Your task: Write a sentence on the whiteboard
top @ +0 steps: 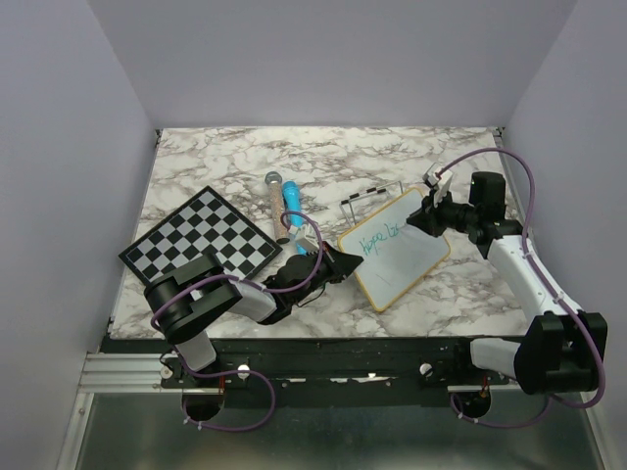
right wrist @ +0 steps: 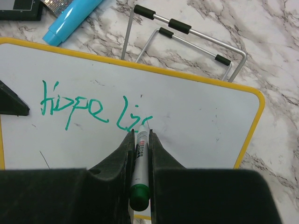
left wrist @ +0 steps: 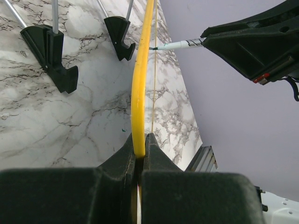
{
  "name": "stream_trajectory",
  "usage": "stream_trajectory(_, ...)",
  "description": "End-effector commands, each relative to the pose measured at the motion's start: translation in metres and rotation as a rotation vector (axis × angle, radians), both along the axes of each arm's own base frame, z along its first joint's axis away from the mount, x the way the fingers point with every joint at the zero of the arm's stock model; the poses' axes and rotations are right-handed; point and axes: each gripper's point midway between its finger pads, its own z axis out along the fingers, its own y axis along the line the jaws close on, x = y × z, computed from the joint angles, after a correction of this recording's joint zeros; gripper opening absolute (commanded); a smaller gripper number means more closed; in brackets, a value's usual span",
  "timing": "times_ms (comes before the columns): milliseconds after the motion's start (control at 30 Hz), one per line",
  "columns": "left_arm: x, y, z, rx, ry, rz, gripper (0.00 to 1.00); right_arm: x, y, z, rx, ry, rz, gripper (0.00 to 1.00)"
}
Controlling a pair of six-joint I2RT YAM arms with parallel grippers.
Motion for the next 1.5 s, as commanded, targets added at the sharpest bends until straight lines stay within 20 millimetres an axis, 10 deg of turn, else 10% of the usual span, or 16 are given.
stream_trajectory(0,-0.006,-0.001,-0.008,0.036,-0.019,-0.034,0.0,-0.013,-0.002,-0.011,-0.018,0.056,0.018,0.0)
stream_trajectory(1467,-0.007,-0.005,-0.007,0.035,-0.025,-0.052,0.0,0.013,-0.004,0.015,0.012,-0.031,-0.045,0.01)
